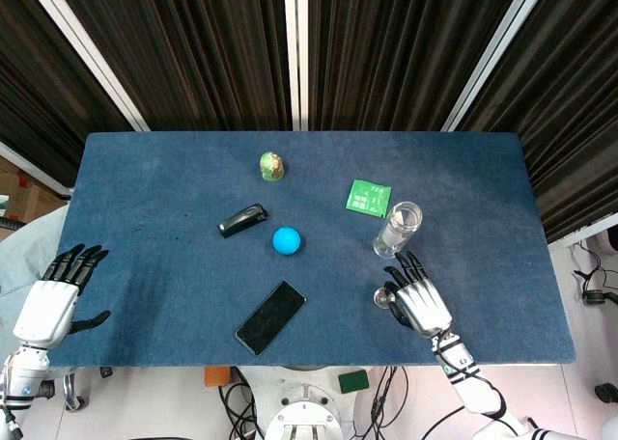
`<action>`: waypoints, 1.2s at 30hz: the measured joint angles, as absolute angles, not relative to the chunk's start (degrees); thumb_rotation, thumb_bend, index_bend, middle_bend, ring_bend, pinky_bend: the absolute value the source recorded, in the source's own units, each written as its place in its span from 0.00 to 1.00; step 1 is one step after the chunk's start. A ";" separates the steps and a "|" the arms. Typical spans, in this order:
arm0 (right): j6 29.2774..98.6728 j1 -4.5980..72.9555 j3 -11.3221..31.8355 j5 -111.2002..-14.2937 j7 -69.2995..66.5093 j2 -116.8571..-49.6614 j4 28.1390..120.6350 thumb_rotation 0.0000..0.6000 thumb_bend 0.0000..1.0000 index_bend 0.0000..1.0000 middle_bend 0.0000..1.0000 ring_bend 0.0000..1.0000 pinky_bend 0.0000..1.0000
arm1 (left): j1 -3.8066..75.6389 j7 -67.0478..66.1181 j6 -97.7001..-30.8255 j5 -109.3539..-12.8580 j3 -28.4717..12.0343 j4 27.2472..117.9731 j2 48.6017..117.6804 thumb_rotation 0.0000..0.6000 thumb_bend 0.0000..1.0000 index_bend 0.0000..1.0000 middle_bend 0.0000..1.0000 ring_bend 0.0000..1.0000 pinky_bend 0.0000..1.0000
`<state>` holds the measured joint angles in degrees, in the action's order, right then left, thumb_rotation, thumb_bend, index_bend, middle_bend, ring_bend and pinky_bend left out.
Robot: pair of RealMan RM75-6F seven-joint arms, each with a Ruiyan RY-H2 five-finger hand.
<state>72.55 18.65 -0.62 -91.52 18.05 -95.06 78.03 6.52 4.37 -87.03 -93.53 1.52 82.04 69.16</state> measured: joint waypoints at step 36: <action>71.30 19.70 -0.28 -90.41 18.75 -96.77 76.28 1.00 0.42 0.55 0.23 0.01 0.07 | 6.46 5.49 -86.72 -92.91 1.42 81.10 69.27 1.00 0.02 0.12 0.12 0.04 0.14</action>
